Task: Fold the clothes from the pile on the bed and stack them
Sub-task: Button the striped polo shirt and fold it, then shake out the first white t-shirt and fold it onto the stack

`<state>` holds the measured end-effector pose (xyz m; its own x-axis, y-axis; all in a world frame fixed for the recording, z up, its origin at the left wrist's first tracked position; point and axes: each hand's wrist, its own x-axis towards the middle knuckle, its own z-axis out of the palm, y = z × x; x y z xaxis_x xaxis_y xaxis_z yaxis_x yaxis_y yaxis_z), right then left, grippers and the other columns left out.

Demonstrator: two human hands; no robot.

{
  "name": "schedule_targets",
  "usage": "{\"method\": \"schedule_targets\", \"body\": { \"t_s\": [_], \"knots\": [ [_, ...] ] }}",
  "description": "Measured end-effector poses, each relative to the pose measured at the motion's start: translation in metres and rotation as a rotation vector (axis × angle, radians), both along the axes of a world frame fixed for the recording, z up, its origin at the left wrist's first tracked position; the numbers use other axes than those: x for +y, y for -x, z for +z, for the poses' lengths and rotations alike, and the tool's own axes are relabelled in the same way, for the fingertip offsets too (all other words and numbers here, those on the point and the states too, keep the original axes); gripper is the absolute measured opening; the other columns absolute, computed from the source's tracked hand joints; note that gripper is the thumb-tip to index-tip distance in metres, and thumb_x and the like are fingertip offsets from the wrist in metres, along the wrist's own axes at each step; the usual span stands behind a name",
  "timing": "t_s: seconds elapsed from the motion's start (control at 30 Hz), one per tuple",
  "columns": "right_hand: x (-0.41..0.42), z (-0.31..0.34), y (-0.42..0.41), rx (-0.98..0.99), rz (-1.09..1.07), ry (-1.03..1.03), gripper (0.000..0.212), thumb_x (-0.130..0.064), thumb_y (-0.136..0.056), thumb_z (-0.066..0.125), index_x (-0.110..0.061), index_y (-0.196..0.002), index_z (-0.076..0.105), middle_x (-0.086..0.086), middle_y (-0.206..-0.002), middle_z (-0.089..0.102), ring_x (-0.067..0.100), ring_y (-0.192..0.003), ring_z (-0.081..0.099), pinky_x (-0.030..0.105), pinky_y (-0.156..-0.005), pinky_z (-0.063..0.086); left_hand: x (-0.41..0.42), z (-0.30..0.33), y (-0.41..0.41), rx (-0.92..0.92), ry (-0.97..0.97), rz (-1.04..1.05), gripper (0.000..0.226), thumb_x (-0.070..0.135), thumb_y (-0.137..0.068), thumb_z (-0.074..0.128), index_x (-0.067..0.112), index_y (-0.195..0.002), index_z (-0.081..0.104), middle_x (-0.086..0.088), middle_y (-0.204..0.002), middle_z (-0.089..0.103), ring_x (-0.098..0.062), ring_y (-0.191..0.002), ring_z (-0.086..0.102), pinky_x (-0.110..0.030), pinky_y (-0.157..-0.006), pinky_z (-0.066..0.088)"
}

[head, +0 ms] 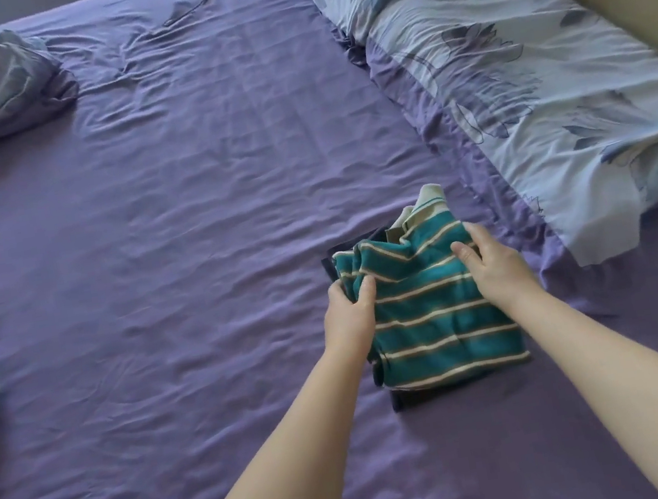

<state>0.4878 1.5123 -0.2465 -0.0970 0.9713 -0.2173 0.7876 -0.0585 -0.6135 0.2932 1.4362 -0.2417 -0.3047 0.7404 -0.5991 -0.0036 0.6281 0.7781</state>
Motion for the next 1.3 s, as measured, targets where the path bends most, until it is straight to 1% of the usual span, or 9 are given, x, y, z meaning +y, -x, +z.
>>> {"method": "schedule_targets", "body": {
  "t_s": [0.1,0.17,0.23,0.3,0.37,0.43,0.77,1.0,1.3],
  "knots": [
    [-0.004,-0.019,-0.002,0.005,-0.052,0.015,0.051,-0.04,-0.097,0.04,-0.024,-0.144,0.029,0.011,-0.139,0.047,0.03,-0.125,0.045,0.035,-0.092,0.036,-0.008,-0.006,-0.01,0.59,-0.054,-0.092,0.064,0.044,-0.09,0.053,0.019,-0.144,0.03,-0.006,-0.141,0.04,-0.026,-0.127,0.042,-0.042,-0.101,0.039],
    [-0.015,-0.03,-0.001,-0.018,-0.029,-0.06,0.057,-0.036,-0.097,0.043,-0.019,-0.148,0.023,0.011,-0.151,0.03,0.027,-0.138,0.029,0.037,-0.108,0.026,-0.015,-0.006,-0.019,1.093,-0.439,-0.299,0.058,0.032,-0.083,0.066,0.016,-0.135,0.049,-0.01,-0.139,0.048,-0.031,-0.128,0.045,-0.048,-0.105,0.038],
    [-0.027,-0.039,0.0,-0.122,0.045,-0.117,0.061,-0.037,-0.095,0.044,-0.02,-0.149,0.019,0.011,-0.157,0.014,0.027,-0.143,0.015,0.039,-0.114,0.016,-0.016,-0.012,-0.028,1.357,-0.664,-0.694,0.05,0.032,-0.081,0.065,0.021,-0.129,0.058,-0.006,-0.139,0.052,-0.03,-0.133,0.043,-0.057,-0.108,0.032],
    [-0.035,-0.047,-0.001,-0.244,0.128,-0.124,0.065,-0.046,-0.094,0.04,-0.022,-0.149,0.016,0.009,-0.158,0.001,0.026,-0.145,0.006,0.039,-0.115,0.012,-0.014,-0.02,-0.031,1.34,-0.468,-0.973,0.06,0.047,-0.092,0.046,0.02,-0.145,0.038,-0.006,-0.155,0.027,-0.027,-0.146,0.007,-0.059,-0.115,0.005],
    [-0.039,-0.052,-0.002,-0.321,0.153,-0.097,0.073,-0.057,-0.09,0.032,-0.021,-0.15,0.012,0.008,-0.158,-0.005,0.024,-0.145,0.002,0.039,-0.116,0.011,-0.012,-0.035,-0.026,1.231,-0.252,-0.987,0.075,0.06,-0.094,0.022,0.015,-0.152,0.006,-0.006,-0.159,-0.006,-0.022,-0.139,-0.029,-0.056,-0.111,-0.02],
    [-0.038,-0.057,-0.003,-0.373,0.147,-0.061,0.08,-0.064,-0.085,0.023,-0.02,-0.15,0.007,0.009,-0.158,-0.007,0.025,-0.145,0.003,0.039,-0.116,0.011,-0.012,-0.046,-0.02,1.224,-0.195,-0.947,0.087,0.07,-0.088,0.011,0.011,-0.15,-0.005,-0.006,-0.158,-0.016,-0.02,-0.136,-0.035,-0.055,-0.11,-0.022],
    [-0.038,-0.054,0.003,-0.513,0.139,0.028,0.076,-0.064,-0.089,0.022,-0.025,-0.15,-0.003,0.009,-0.158,-0.009,0.025,-0.145,0.001,0.041,-0.116,0.009,-0.011,-0.057,-0.017,1.161,-0.164,-0.965,0.093,0.075,-0.083,0.005,0.011,-0.15,-0.007,-0.004,-0.157,-0.019,-0.016,-0.136,-0.036,-0.056,-0.109,-0.021],
    [-0.072,-0.011,0.04,-0.477,0.171,-0.084,0.071,-0.059,-0.091,0.033,-0.02,-0.148,0.019,0.009,-0.158,0.007,0.022,-0.145,0.001,0.043,-0.116,0.008,-0.048,-0.023,0.01,1.11,-0.218,-0.894,0.071,0.062,-0.093,0.022,0.02,-0.15,0.018,-0.003,-0.16,0.004,-0.023,-0.147,-0.008,-0.053,-0.111,-0.02],
    [-0.141,0.029,0.158,-0.36,0.409,-0.079,0.064,-0.056,-0.092,0.038,-0.02,-0.145,0.029,0.001,-0.153,0.027,0.015,-0.142,0.022,0.035,-0.115,0.017,-0.156,0.015,0.132,1.083,0.027,-0.682,0.058,0.049,-0.096,0.032,0.019,-0.146,0.029,-0.004,-0.155,0.025,-0.019,-0.143,0.021,-0.045,-0.116,0.008]
  ]
}}
